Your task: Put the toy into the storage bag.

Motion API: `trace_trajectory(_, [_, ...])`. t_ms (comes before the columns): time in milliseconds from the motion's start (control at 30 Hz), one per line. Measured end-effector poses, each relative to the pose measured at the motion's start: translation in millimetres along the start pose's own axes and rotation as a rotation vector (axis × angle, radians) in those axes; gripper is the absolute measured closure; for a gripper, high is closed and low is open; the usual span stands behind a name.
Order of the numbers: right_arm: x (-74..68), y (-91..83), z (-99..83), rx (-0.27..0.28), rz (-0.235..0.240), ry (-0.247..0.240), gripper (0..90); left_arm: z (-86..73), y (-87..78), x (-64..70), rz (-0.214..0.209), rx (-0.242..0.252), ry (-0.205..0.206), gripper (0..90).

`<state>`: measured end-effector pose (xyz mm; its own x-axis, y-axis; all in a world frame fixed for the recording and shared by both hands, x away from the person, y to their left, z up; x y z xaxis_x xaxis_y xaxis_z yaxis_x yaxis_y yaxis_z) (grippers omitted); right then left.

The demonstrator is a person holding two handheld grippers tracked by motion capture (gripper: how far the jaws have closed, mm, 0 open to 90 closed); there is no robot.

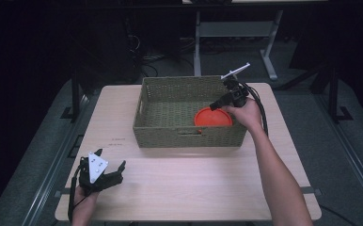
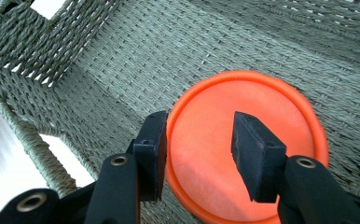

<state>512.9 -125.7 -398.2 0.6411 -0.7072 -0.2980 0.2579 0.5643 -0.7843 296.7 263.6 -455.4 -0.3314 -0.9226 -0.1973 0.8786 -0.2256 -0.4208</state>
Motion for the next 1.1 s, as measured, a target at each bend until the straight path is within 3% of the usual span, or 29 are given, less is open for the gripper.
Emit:
trace_trajectory(467, [-2.9,2.4,0.4,0.001,0.031,0.005,38.0,-0.4,0.4,-0.9,0.003,-0.006,-0.001,12.8])
trace_trajectory(800, [-4.3,3.1,-5.1,-0.031,0.051,0.013,34.8,-0.1,-0.7,-0.2,0.000,-0.002,0.001,12.8])
trace_trajectory(1100, [-5.7,-3.9,-12.5,0.012,0.065,0.018,33.2,-0.1,-0.2,0.3,0.002,-0.004,0.001,12.8])
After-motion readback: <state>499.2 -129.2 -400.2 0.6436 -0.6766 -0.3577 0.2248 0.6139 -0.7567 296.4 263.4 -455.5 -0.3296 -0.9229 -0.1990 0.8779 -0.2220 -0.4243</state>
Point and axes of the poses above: each handheld gripper's, and its own axes: y roughly forward along the jaws, z roughly out of its top, x roughly to its right, the point moved 6 cm from there along y, roughly forward along the jaws, and after that the axes turned 6 degrees about -y, right-handed, at the moved point
